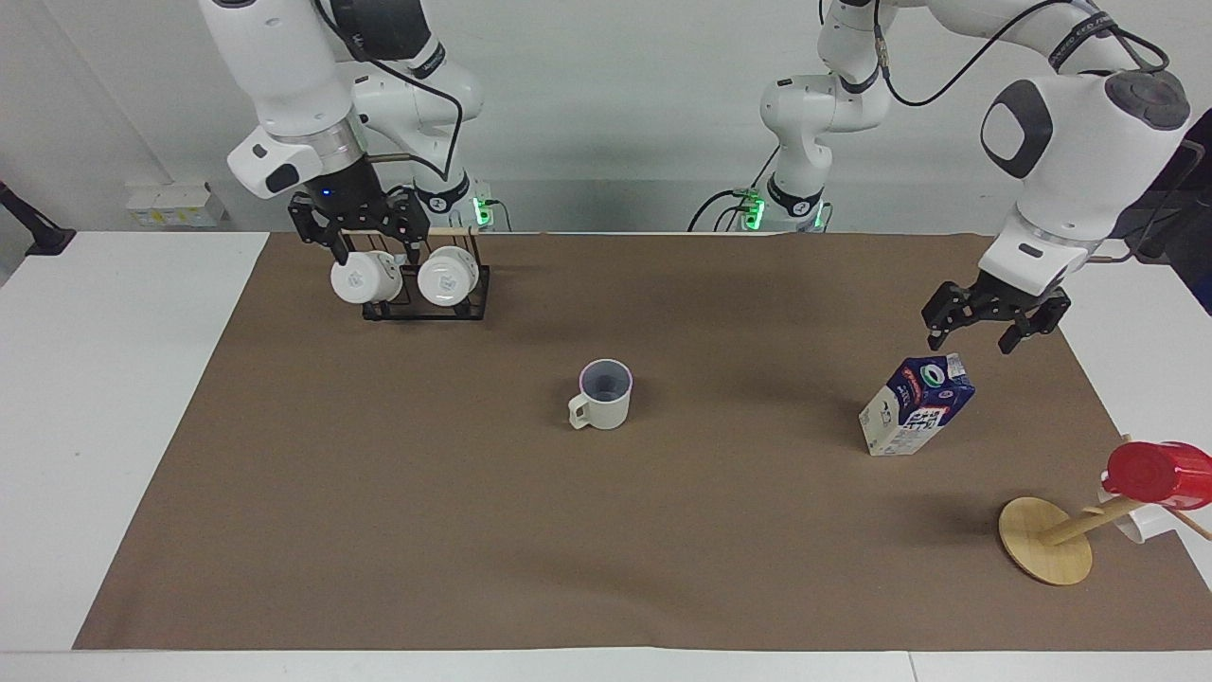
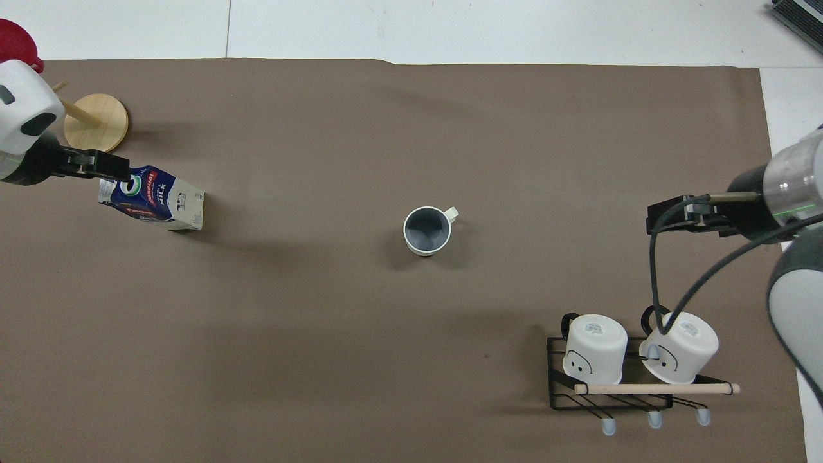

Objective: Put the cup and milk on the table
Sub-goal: 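Grasp the milk carton with the left gripper while the right gripper withdraws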

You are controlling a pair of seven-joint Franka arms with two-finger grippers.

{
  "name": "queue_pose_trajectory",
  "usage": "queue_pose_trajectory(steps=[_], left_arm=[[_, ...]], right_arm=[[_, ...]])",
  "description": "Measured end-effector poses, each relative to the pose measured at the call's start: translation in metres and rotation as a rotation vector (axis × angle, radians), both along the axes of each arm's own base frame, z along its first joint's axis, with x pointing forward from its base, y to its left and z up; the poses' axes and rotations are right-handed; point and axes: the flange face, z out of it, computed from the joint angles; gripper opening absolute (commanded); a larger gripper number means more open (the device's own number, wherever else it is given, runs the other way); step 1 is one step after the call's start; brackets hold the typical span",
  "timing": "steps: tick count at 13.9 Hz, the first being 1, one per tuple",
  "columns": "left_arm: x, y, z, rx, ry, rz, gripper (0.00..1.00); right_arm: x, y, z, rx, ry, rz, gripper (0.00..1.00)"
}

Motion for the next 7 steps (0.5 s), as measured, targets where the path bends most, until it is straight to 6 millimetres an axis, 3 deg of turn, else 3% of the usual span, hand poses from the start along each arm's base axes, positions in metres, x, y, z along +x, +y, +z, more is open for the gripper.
queue_pose_trajectory(steps=[5,7], left_arm=[[0.002,0.000,-0.050,0.000,0.001,-0.001,1.00],[0.001,0.000,-0.064,0.000,0.020,-0.001,1.00]], right_arm=[[0.000,-0.054,-0.001,0.000,0.006,-0.099,1.00],[0.001,-0.062,0.002,0.000,-0.004,-0.112,1.00]])
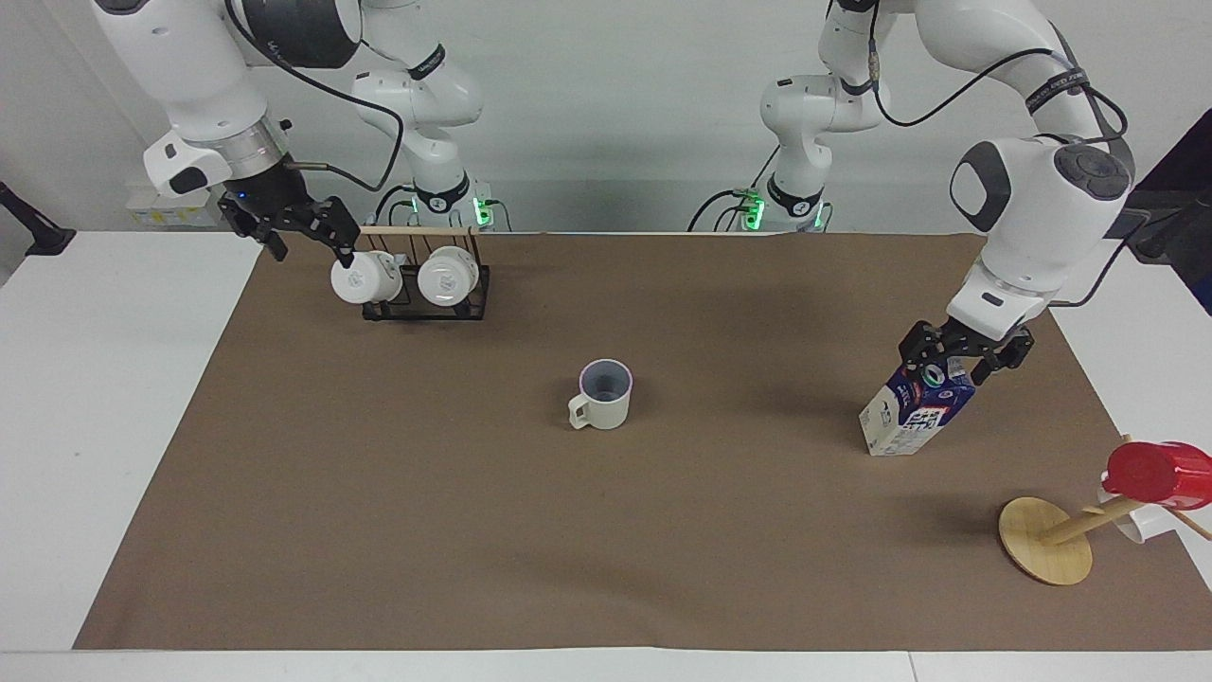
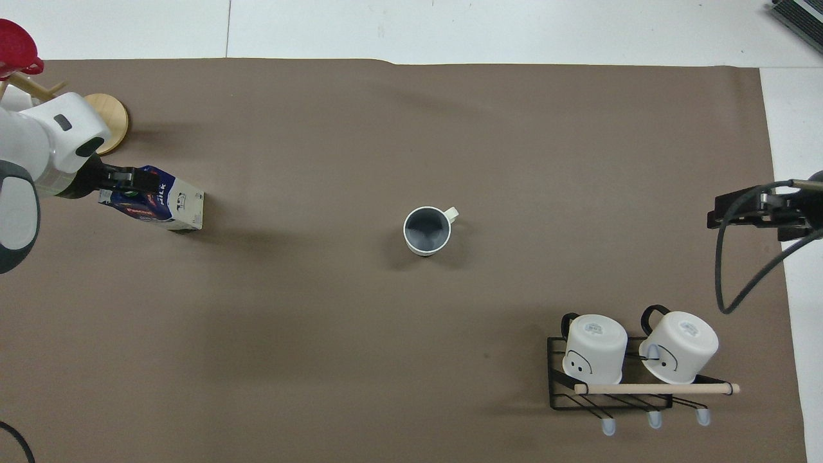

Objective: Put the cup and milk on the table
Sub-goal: 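Grasp the milk carton with the left gripper while the right gripper withdraws, then carry the milk carton with the left gripper beside the white mug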

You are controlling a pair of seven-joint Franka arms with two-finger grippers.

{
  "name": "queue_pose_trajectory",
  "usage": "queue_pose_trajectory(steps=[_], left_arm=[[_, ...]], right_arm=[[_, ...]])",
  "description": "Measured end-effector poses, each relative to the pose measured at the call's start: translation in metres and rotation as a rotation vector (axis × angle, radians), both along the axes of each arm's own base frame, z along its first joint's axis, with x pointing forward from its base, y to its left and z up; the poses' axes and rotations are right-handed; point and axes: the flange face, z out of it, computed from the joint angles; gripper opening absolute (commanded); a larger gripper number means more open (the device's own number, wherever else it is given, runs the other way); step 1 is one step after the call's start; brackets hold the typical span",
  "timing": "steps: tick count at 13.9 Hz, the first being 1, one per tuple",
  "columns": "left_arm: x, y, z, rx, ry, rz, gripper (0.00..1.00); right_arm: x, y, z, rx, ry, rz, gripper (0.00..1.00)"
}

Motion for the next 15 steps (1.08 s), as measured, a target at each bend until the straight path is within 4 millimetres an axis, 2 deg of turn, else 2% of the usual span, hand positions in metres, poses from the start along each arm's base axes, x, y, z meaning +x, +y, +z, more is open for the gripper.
queue_pose_trajectory(steps=[1,2,4,6,8,11,13,15], left_arm=[[0.000,0.000,-0.004,0.000,0.004,0.000,0.98],[0.001,0.000,-0.006,0.000,0.005,0.000,0.84],[0.002,0.000,-0.006,0.000,0.003,0.001,0.39],[0.002,0.001,-0.005,0.000,-0.001,0.001,0.12],[0.001,-0.001,-0.001,0.000,-0.007,-0.001,0.09],[-0.002,-0.006,0.012,-0.002,-0.027,-0.010,0.10],[-0.005,-0.015,0.022,-0.003,-0.038,-0.023,0.10],[-0.010,-0.041,0.029,-0.008,-0.038,-0.032,0.10]], right_arm=[[0.000,0.001,0.005,-0.007,-0.010,0.003,1.00],[0.000,0.003,0.012,-0.026,-0.024,0.010,1.00],[-0.002,0.005,0.033,-0.067,-0.063,0.027,1.00],[-0.010,0.003,0.059,-0.079,-0.092,0.053,1.00],[-0.021,-0.003,0.079,-0.079,-0.091,0.074,1.00],[-0.032,-0.013,0.093,-0.077,-0.092,0.092,1.00],[-0.037,-0.016,0.093,-0.066,-0.072,0.094,1.00],[-0.036,-0.016,0.082,-0.058,-0.046,0.096,1.00]])
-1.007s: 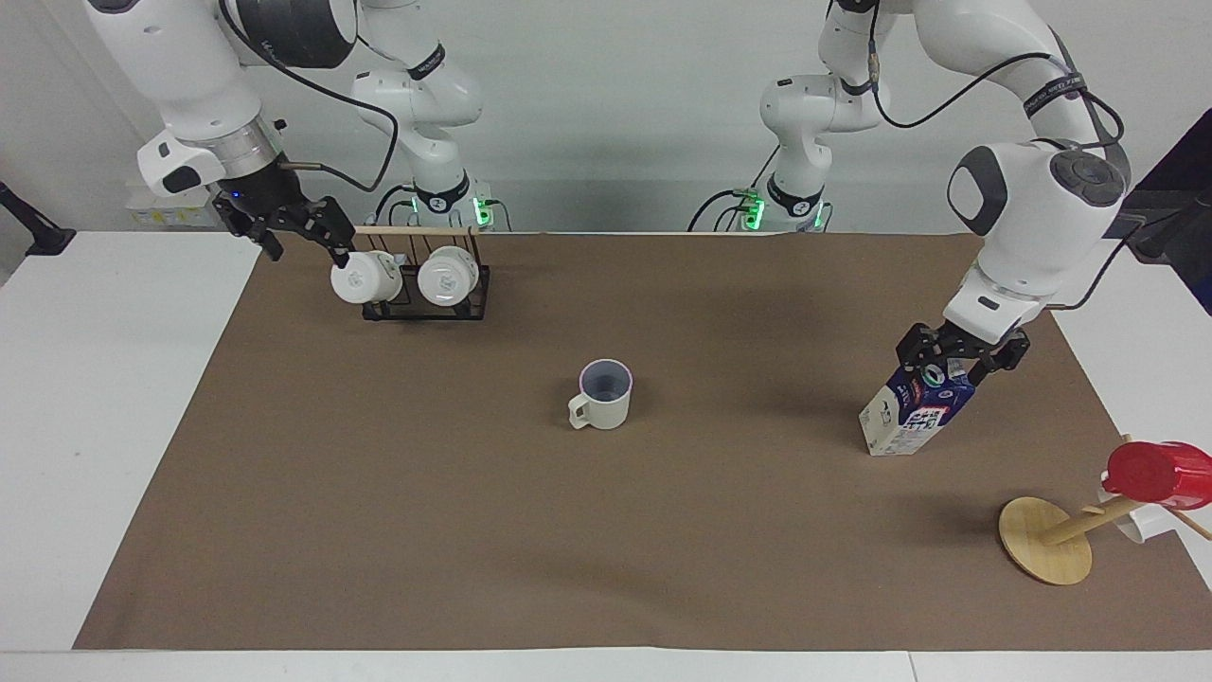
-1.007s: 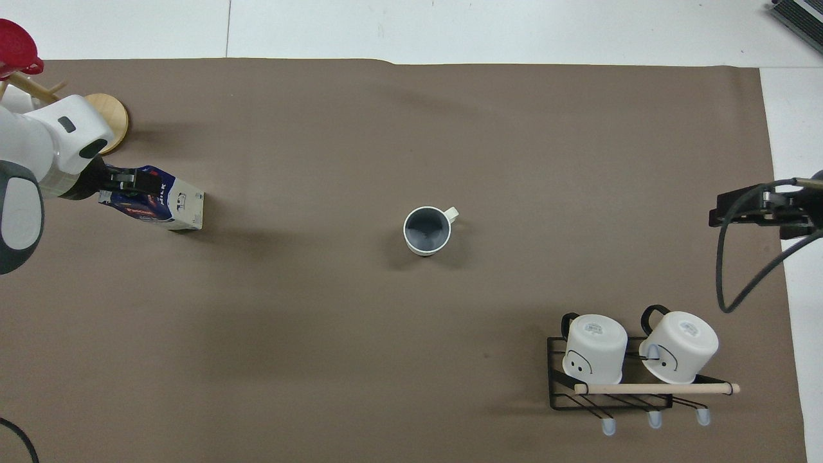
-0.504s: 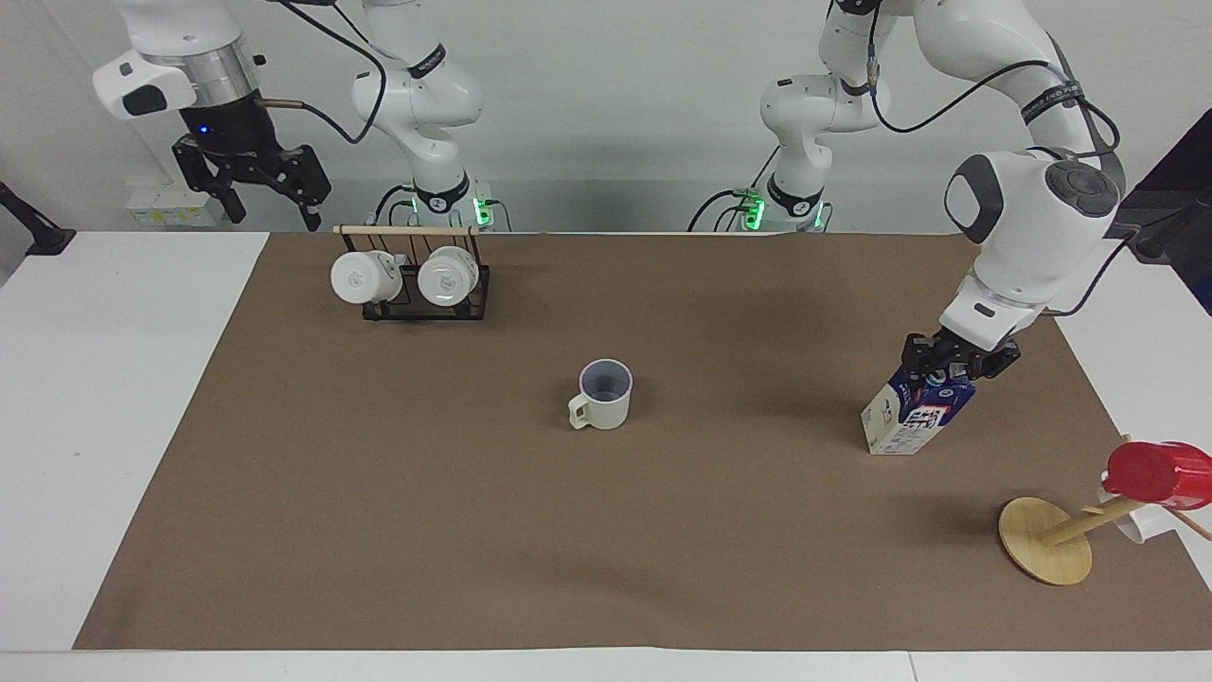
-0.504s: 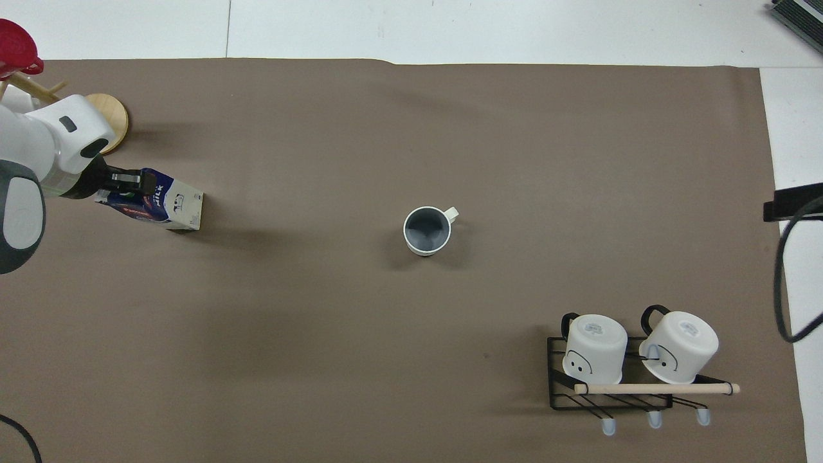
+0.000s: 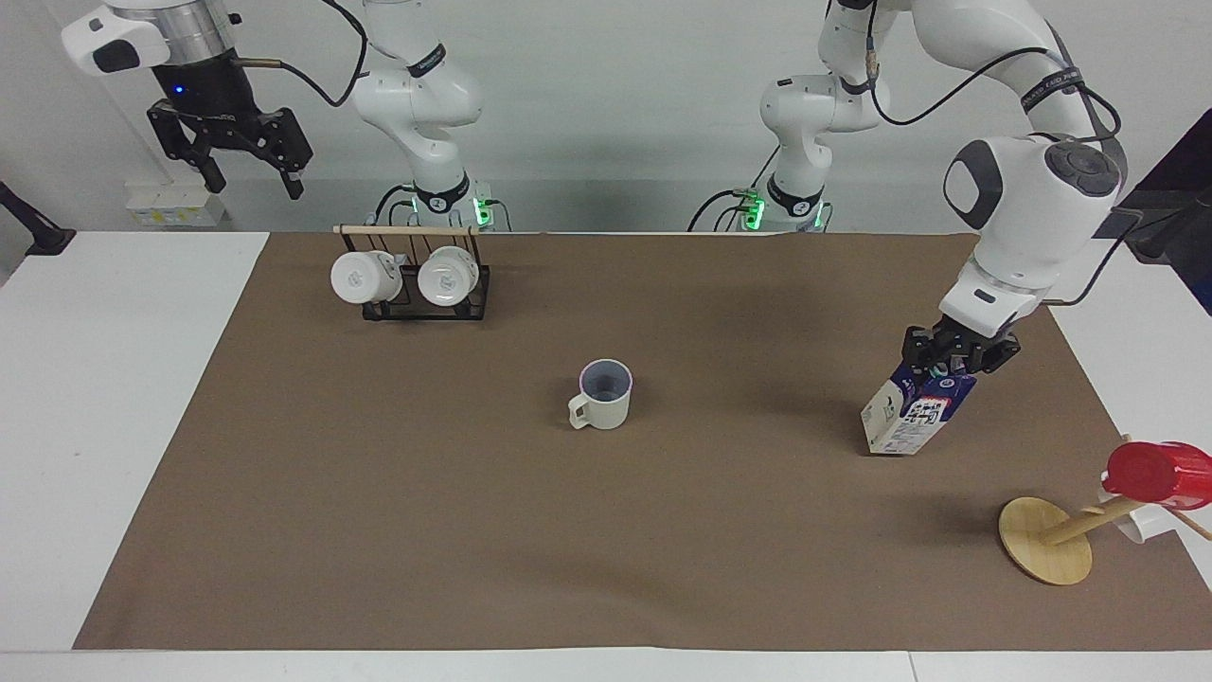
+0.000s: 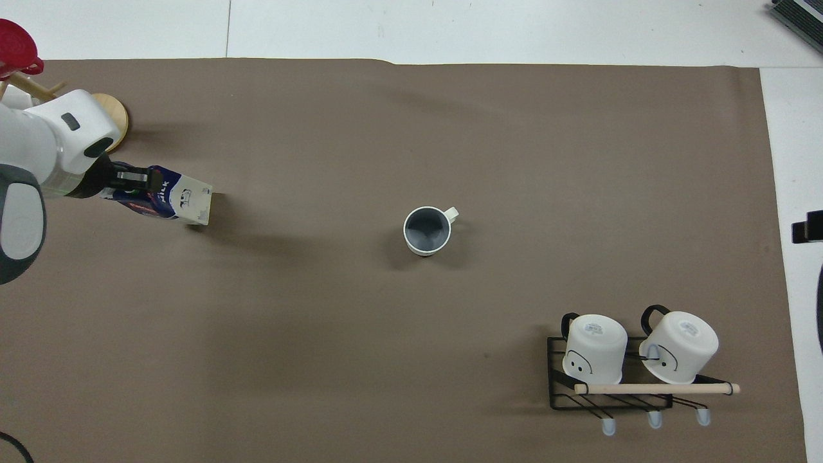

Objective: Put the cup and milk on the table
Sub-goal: 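Carry the milk carton with the left gripper beside the white mug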

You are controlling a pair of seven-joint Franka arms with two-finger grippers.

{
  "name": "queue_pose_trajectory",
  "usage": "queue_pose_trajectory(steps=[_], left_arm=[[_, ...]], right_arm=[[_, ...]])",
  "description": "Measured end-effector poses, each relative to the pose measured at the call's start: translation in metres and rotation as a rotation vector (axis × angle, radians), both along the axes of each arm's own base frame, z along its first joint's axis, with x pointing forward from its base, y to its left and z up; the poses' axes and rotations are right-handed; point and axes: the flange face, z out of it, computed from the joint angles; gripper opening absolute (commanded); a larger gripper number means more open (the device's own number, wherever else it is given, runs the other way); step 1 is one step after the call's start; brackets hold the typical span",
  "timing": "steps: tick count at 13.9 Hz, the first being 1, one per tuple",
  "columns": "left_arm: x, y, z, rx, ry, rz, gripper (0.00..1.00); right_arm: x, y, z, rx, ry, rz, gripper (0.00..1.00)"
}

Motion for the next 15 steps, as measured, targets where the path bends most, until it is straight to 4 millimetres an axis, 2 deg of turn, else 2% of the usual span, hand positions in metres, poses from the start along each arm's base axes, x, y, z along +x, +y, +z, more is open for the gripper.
queue_pose_trajectory(steps=[3,6,8,11,13,15], left_arm=[[-0.011,-0.070,0.001,-0.016,0.002,0.009,0.10],[-0.035,-0.152,-0.002,-0.032,0.013,0.058,0.10],[-0.053,-0.199,-0.006,-0.030,0.017,0.079,0.10],[-0.071,-0.245,-0.017,-0.026,0.025,0.114,0.10],[-0.076,-0.268,-0.021,-0.026,0.023,0.126,0.10],[-0.080,-0.281,-0.026,-0.022,0.027,0.118,0.10]], right_arm=[[0.003,0.007,-0.017,0.001,0.032,0.013,1.00],[0.004,0.012,-0.017,0.000,0.031,0.024,1.00],[0.004,0.013,-0.018,0.001,0.031,0.025,1.00],[0.004,0.013,-0.018,0.002,0.031,0.026,1.00],[0.004,0.013,-0.018,0.003,0.032,0.026,1.00],[0.004,0.013,-0.018,0.003,0.032,0.026,1.00]])
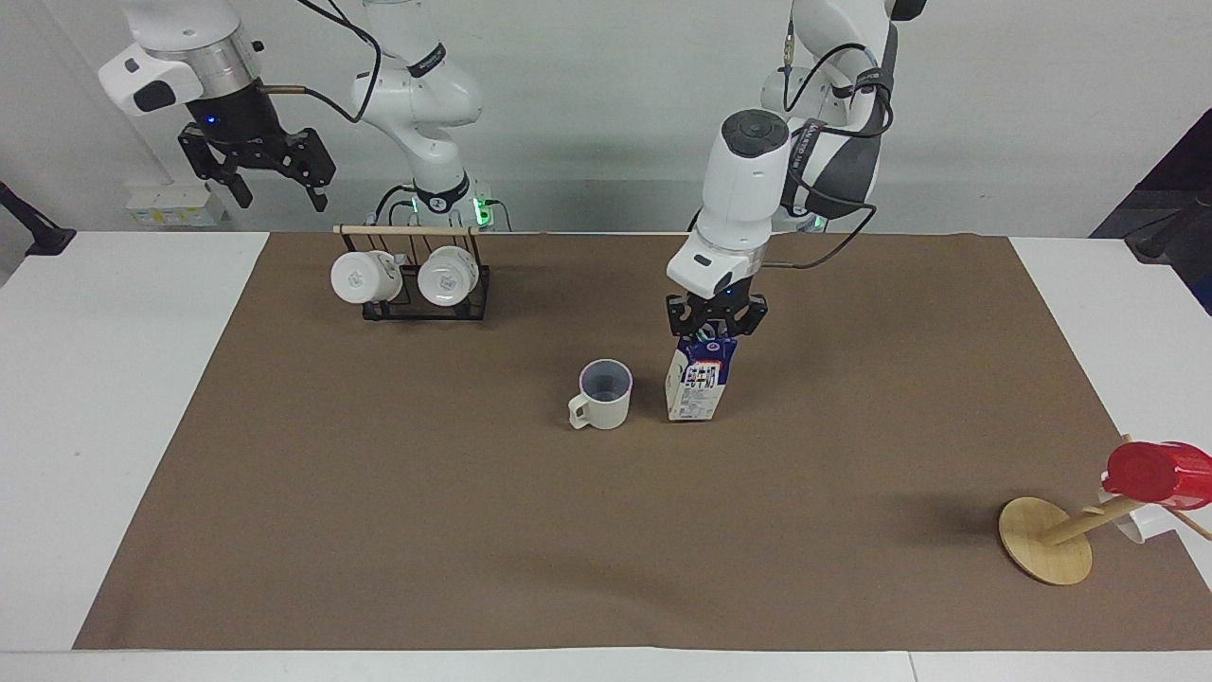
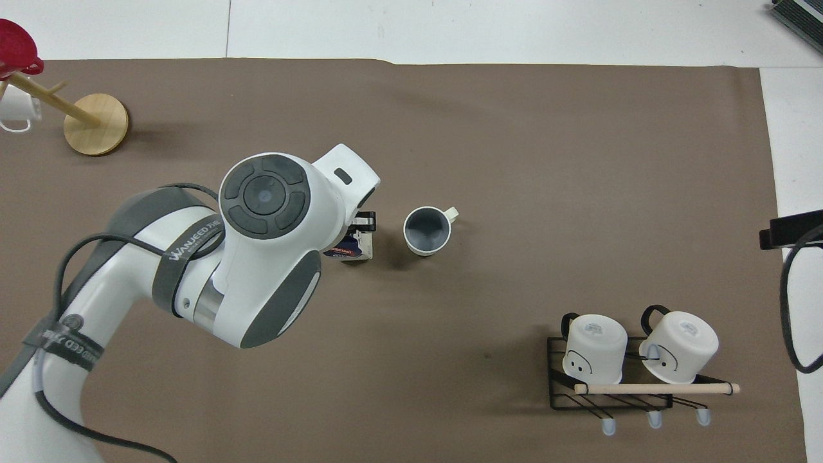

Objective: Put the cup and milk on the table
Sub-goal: 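Carry the milk carton with the left gripper beside the white mug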

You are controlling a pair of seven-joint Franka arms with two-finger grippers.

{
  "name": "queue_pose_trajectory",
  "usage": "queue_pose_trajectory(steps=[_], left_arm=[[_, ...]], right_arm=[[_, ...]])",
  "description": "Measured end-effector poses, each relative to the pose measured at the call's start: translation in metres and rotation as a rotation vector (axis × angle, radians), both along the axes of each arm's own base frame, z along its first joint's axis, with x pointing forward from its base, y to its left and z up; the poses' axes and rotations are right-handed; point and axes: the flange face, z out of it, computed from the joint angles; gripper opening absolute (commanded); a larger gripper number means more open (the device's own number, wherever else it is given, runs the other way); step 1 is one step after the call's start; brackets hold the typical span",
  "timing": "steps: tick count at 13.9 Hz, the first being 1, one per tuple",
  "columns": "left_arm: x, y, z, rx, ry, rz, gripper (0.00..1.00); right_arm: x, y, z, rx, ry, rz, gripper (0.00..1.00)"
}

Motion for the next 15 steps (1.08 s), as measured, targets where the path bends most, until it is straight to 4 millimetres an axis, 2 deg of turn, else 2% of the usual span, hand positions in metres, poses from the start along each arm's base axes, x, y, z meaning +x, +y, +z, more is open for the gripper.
queue_pose_trajectory(steps=[5,13,15], left_arm=[[0.001,-0.009,-0.008,-0.005,-0.006,-0.012,0.12],[0.003,-0.013,-0.006,-0.026,-0.036,-0.015,0.12],[0.005,-0.015,-0.009,-0.031,-0.040,-0.011,0.16]], right_arm=[[0.000,0.000,0.000,0.000,0.000,0.001,1.00],[0.000,0.000,0.000,0.001,0.000,0.002,1.00],[0.000,0.000,0.000,0.001,0.000,0.001,1.00]])
